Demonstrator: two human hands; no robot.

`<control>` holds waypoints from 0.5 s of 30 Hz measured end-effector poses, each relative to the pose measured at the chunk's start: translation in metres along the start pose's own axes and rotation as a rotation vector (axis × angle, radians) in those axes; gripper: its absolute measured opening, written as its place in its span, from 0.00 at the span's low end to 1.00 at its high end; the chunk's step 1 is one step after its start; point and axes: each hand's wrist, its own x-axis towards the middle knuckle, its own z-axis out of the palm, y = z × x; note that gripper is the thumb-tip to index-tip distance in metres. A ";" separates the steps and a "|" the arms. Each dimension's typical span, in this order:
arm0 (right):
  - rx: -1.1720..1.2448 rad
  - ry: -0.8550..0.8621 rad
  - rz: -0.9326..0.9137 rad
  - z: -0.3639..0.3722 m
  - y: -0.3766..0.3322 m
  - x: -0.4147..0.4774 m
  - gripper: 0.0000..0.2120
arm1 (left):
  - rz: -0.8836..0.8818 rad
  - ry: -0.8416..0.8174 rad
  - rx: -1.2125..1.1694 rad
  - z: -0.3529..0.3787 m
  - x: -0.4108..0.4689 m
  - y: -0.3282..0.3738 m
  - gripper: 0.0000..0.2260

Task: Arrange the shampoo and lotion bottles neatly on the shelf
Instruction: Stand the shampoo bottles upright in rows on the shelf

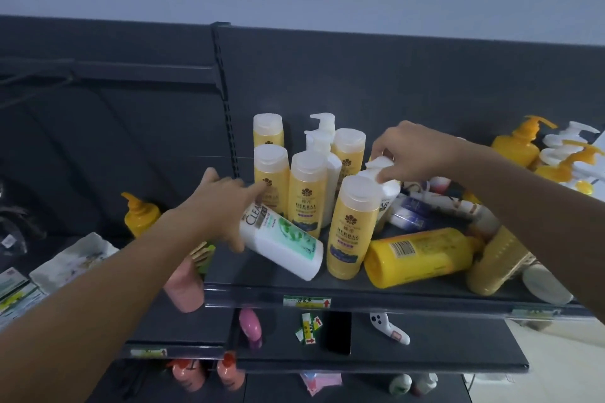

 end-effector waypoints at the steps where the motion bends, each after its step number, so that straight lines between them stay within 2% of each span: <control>1: 0.009 0.009 -0.001 0.001 0.001 0.002 0.14 | 0.021 0.016 0.017 -0.010 -0.001 0.004 0.41; 9: 0.112 0.087 0.016 0.014 0.000 0.015 0.18 | 0.266 0.147 0.313 -0.063 0.004 0.045 0.40; 15: 0.171 0.136 0.019 0.021 0.001 0.016 0.19 | 0.580 0.420 0.422 -0.065 0.010 0.062 0.38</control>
